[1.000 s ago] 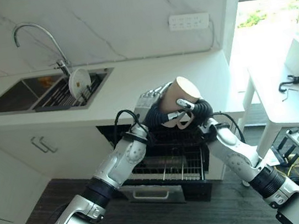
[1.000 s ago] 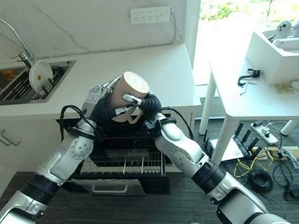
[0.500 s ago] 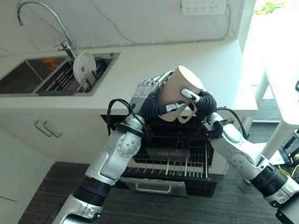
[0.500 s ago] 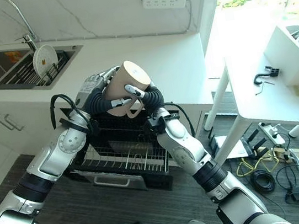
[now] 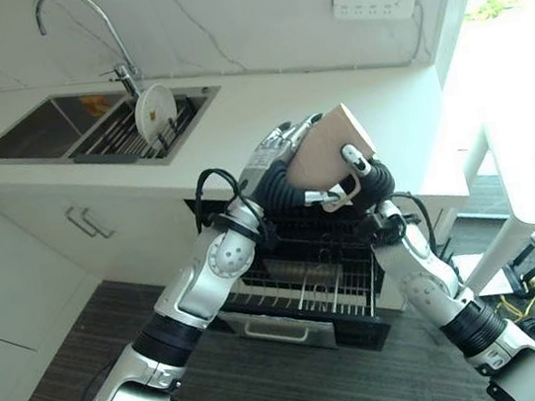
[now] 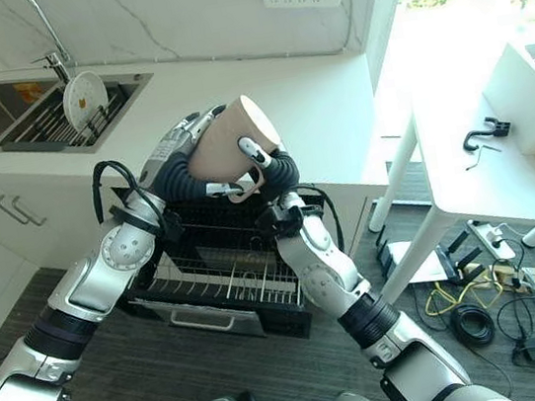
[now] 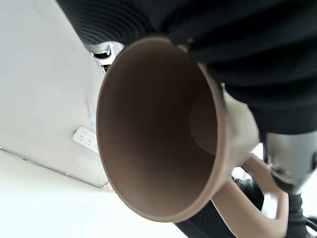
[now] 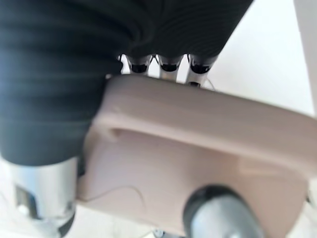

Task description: Place the dishes in the dishwasher.

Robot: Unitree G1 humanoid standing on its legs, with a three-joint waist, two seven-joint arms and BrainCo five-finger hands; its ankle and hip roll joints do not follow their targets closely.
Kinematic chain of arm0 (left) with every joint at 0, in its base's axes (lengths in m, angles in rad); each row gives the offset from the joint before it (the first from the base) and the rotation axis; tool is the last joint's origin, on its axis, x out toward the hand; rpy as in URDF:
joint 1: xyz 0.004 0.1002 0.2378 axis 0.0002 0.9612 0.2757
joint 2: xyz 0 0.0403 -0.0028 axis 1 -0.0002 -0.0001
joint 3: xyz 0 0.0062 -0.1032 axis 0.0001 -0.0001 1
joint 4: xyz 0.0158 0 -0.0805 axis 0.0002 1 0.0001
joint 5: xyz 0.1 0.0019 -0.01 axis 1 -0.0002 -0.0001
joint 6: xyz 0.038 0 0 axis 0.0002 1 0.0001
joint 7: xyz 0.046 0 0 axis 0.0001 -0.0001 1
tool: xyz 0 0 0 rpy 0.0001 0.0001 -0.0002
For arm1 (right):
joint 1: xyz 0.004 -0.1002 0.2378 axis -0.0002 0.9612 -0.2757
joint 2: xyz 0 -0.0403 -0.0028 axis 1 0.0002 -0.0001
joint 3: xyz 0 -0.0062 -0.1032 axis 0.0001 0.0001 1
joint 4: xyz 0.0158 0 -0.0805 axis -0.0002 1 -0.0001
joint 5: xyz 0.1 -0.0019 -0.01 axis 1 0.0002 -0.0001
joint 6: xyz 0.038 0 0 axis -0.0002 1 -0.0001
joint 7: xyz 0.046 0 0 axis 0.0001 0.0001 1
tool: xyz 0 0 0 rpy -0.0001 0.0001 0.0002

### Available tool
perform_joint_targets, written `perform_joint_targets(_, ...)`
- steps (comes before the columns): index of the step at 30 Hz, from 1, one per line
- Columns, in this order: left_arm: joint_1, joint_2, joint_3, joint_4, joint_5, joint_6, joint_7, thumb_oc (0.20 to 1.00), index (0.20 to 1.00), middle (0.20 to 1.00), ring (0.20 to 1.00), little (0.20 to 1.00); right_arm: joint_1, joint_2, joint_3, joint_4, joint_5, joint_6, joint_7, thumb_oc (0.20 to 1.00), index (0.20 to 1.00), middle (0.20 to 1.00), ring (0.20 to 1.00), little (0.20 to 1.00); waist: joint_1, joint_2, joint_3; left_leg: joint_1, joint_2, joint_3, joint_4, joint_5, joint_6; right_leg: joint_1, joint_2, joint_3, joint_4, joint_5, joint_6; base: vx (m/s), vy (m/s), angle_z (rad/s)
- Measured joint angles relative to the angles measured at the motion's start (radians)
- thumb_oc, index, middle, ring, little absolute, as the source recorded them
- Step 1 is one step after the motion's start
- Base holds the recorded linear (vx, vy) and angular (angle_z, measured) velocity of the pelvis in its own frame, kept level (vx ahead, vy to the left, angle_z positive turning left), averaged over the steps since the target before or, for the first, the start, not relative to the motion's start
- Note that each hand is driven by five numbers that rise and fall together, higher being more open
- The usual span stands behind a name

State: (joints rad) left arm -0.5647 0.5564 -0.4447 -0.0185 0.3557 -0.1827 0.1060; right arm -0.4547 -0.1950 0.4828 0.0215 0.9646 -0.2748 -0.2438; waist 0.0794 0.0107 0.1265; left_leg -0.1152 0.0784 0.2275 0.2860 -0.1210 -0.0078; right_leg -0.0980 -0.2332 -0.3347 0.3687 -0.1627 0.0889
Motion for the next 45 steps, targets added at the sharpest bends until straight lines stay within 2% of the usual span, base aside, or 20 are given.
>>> perform_joint_targets(3, -0.002, -0.003, 0.001, -0.006, 0.001, 0.0, -0.018, 1.0, 1.0, 1.0, 1.0, 1.0, 0.0, 0.003, -0.002, 0.015, 0.045, -0.033, 0.009, 0.2, 0.2, 0.2, 0.2, 0.2, 0.0, 0.001, 0.0, 0.0, 0.0, -0.001, 0.001, 0.0, 0.0, 0.0, 0.0, 0.0, 0.001, 0.0, 0.0, 0.0, 0.0, 0.0)
perform_joint_targets(10, -0.008, 0.007, 0.01, -0.013, 0.001, -0.003, -0.059, 1.0, 1.0, 1.0, 1.0, 1.0, 0.0, 0.014, -0.004, 0.036, 0.097, -0.052, 0.019, 0.2, 0.2, 0.2, 0.2, 0.2, -0.002, 0.007, -0.001, -0.001, 0.0, -0.006, 0.002, 0.0, 0.0, 0.002, 0.0, -0.004, 0.001, -0.001, -0.001, 0.01, -0.014, 0.01)
perform_joint_targets(12, -0.009, 0.016, 0.0, -0.01, 0.002, -0.008, -0.059, 1.0, 1.0, 1.0, 1.0, 1.0, 0.002, 0.016, -0.006, 0.063, 0.115, -0.063, 0.057, 0.2, 0.2, 0.2, 0.2, 0.2, -0.02, 0.008, -0.001, 0.0, 0.0, -0.015, 0.004, 0.0, 0.0, 0.01, 0.001, -0.009, 0.0, -0.003, -0.001, 0.03, -0.045, 0.11)
perform_joint_targets(14, -0.001, 0.012, -0.03, 0.041, 0.014, -0.053, -0.018, 1.0, 1.0, 1.0, 1.0, 1.0, 0.036, 0.017, -0.009, 0.069, 0.116, -0.061, 0.082, 0.2, 0.2, 0.2, 0.2, 0.2, -0.024, 0.01, -0.002, 0.008, 0.0, -0.017, 0.004, 0.0, 0.0, 0.018, 0.003, -0.009, -0.001, -0.006, -0.002, 0.03, -0.032, 0.04)
perform_joint_targets(16, 0.018, 0.012, -0.059, 0.056, 0.032, -0.06, 0.019, 1.0, 1.0, 1.0, 1.0, 1.0, 0.073, 0.016, -0.01, 0.069, 0.137, -0.055, 0.102, 0.2, 0.2, 0.2, 0.2, 0.2, -0.025, 0.014, -0.001, 0.009, 0.002, -0.016, 0.004, 0.0, 0.0, 0.019, 0.004, -0.008, 0.0, -0.007, -0.003, 0.02, -0.012, -0.01)
perform_joint_targets(22, 0.113, 0.014, -0.044, 0.074, 0.099, -0.129, 0.151, 1.0, 1.0, 1.0, 1.0, 1.0, 0.1, 0.007, -0.004, 0.063, 0.146, -0.015, 0.145, 0.2, 0.2, 0.2, 0.2, 0.2, -0.033, 0.042, -0.009, 0.011, 0.003, -0.016, 0.0, 0.0, 0.0, 0.019, 0.005, -0.007, 0.004, -0.01, -0.006, 0.0, 0.0, 0.0)
perform_joint_targets(26, 0.232, 0.019, 0.002, 0.113, 0.155, -0.23, 0.257, 1.0, 1.0, 1.0, 1.0, 1.0, 0.132, -0.011, -0.005, 0.051, 0.146, -0.014, 0.146, 0.2, 0.2, 0.2, 0.2, 0.2, -0.022, 0.061, -0.021, 0.011, 0.002, -0.016, -0.003, 0.0, -0.001, 0.017, 0.003, -0.007, 0.005, -0.015, -0.008, 0.0, 0.0, 0.0)
perform_joint_targets(28, 0.294, 0.024, 0.022, 0.193, 0.217, -0.27, 0.365, 1.0, 1.0, 1.0, 1.0, 1.0, 0.15, -0.027, -0.013, 0.047, 0.147, -0.015, 0.148, 0.2, 0.2, 0.2, 0.2, 0.2, -0.018, 0.068, -0.025, 0.011, 0.002, -0.016, -0.004, -0.001, -0.002, 0.015, 0.002, -0.008, 0.009, -0.019, -0.008, 0.0, 0.0, 0.0)
perform_joint_targets(30, 0.303, 0.028, 0.023, 0.233, 0.234, -0.274, 0.415, 1.0, 1.0, 1.0, 1.0, 1.0, 0.15, -0.026, -0.023, 0.042, 0.149, -0.02, 0.151, 0.2, 0.2, 0.2, 0.2, 0.2, -0.011, 0.068, -0.025, 0.011, 0.002, -0.017, -0.003, -0.001, -0.002, 0.014, 0.001, -0.008, 0.015, -0.02, -0.006, 0.0, 0.0, 0.0)
perform_joint_targets(33, 0.36, 0.036, 0.078, 0.307, 0.291, -0.273, 0.528, 1.0, 1.0, 1.0, 1.0, 1.0, 0.149, -0.022, -0.088, -0.052, 0.151, -0.069, 0.165, 0.2, 0.2, 0.2, 0.2, 0.2, -0.007, 0.068, -0.026, 0.011, 0.0, -0.018, -0.003, -0.001, -0.002, 0.013, -0.001, -0.008, 0.019, -0.025, -0.007, 0.0, 0.0, 0.0)
perform_joint_targets(36, 0.415, 0.04, 0.201, 0.308, 0.321, -0.274, 0.617, 1.0, 1.0, 1.0, 1.0, 1.0, 0.148, -0.033, -0.15, -0.067, 0.151, -0.085, 0.163, 0.2, 0.2, 0.2, 0.2, 0.2, 0.009, 0.066, -0.026, 0.011, 0.0, -0.02, -0.003, -0.001, -0.003, 0.014, -0.002, -0.011, 0.021, -0.027, -0.004, 0.0, -0.003, 0.01)
perform_joint_targets(40, 0.422, 0.059, 0.228, 0.309, 0.326, -0.286, 0.663, 1.0, 1.0, 1.0, 1.0, 1.0, 0.148, -0.022, -0.15, -0.067, 0.151, -0.088, 0.164, 0.2, 0.2, 0.2, 0.2, 0.2, 0.016, 0.058, -0.027, 0.008, 0.001, -0.024, -0.003, -0.001, -0.003, 0.014, -0.001, -0.015, 0.022, -0.029, -0.004, -0.01, -0.009, 0.02)
perform_joint_targets(45, 0.432, 0.062, 0.221, 0.308, 0.327, -0.34, 0.621, 1.0, 1.0, 1.0, 1.0, 1.0, 0.153, -0.023, -0.141, -0.067, 0.15, -0.08, 0.165, 0.2, 0.2, 0.2, 0.2, 0.2, 0.013, 0.05, -0.028, 0.001, 0.0, -0.028, -0.001, -0.001, -0.003, 0.011, -0.001, -0.019, 0.021, -0.029, -0.003, 0.0, 0.002, 0.01)
